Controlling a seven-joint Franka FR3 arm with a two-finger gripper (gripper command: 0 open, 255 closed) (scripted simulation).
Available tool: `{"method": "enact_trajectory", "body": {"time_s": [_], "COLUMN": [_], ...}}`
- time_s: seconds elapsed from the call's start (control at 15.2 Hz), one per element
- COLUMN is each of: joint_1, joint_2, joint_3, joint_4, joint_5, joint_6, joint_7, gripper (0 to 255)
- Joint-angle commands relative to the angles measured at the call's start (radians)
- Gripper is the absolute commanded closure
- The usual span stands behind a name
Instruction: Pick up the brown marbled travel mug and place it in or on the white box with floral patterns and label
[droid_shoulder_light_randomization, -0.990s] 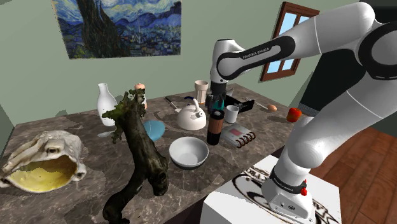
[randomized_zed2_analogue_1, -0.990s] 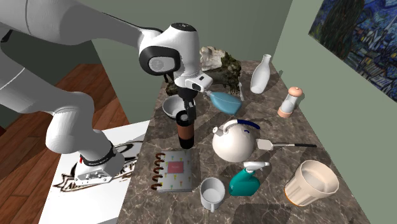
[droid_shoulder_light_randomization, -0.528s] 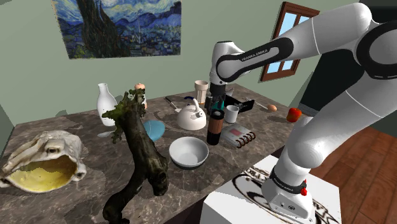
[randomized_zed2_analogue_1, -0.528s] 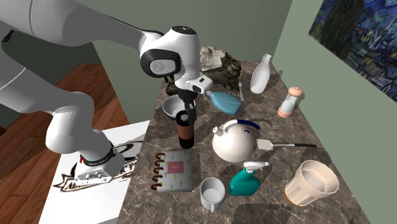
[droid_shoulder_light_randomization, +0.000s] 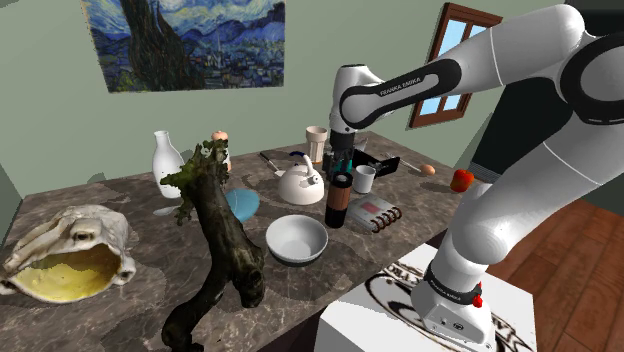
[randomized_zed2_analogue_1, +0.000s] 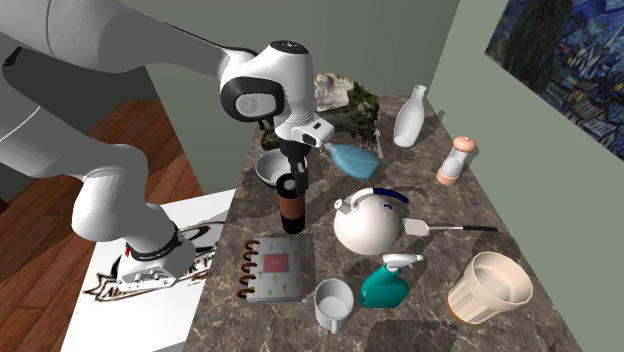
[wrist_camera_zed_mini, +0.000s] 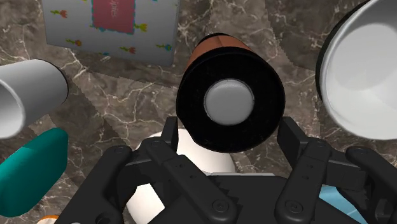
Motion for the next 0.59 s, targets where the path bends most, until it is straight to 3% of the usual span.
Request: {"method": "enact_trajectory", "body": {"time_s": [0.0, 0.2, 0.53], "joint_1": [0.0, 0.0, 0.0], "joint_2": [0.0, 0.0, -0.025], "joint_3": [0.0, 0.0, 0.002], "joint_4": [0.0, 0.0, 0.047], "joint_5": [0.0, 0.0, 0.001], "joint_6": [0.0, 0.0, -0.073], "joint_7": [0.0, 0.0, -0.001], "gripper": [255, 255, 255]}}
